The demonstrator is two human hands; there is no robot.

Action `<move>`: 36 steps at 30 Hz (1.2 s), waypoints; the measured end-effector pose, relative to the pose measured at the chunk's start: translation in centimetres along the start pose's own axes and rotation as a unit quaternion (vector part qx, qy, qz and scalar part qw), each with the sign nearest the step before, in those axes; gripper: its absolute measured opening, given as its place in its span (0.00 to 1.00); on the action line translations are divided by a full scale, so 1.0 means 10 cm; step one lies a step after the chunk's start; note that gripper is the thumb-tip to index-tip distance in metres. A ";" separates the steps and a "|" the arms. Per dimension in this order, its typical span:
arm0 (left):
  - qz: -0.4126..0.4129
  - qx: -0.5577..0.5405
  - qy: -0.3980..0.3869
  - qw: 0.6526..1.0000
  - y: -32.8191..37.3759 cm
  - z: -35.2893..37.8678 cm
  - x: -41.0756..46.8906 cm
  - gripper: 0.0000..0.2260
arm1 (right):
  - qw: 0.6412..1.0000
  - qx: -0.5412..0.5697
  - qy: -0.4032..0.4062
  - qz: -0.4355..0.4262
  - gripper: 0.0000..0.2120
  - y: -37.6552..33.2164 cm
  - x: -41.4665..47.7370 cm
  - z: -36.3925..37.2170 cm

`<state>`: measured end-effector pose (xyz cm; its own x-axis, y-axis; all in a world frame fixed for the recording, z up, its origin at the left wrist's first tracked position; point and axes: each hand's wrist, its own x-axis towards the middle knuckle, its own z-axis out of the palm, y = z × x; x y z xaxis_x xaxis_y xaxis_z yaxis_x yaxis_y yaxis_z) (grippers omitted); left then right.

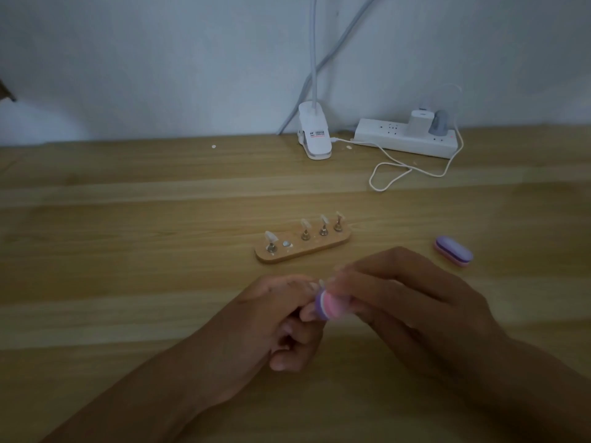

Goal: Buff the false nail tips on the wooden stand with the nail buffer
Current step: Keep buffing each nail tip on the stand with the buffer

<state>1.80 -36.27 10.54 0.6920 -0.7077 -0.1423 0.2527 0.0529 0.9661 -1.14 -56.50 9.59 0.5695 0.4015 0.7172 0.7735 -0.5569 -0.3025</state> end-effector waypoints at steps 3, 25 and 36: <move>0.004 -0.009 -0.005 1.000 0.01 0.00 0.00 0.14 | 0.998 -0.047 0.028 -0.011 0.10 0.02 0.01 -0.01; 0.085 0.085 0.023 0.992 -0.06 -0.09 0.01 0.13 | 0.991 0.022 0.077 0.109 0.09 0.12 0.05 -0.07; 0.193 0.297 0.135 0.925 -0.09 -0.07 0.01 0.08 | 0.996 -0.030 0.013 0.080 0.09 0.05 0.05 -0.01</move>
<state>2.13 -35.91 9.52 0.8171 -0.5105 0.2678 -0.4095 -0.1872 0.8929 -0.54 -56.60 9.81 0.6761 0.2856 0.6792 0.6553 -0.6546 -0.3771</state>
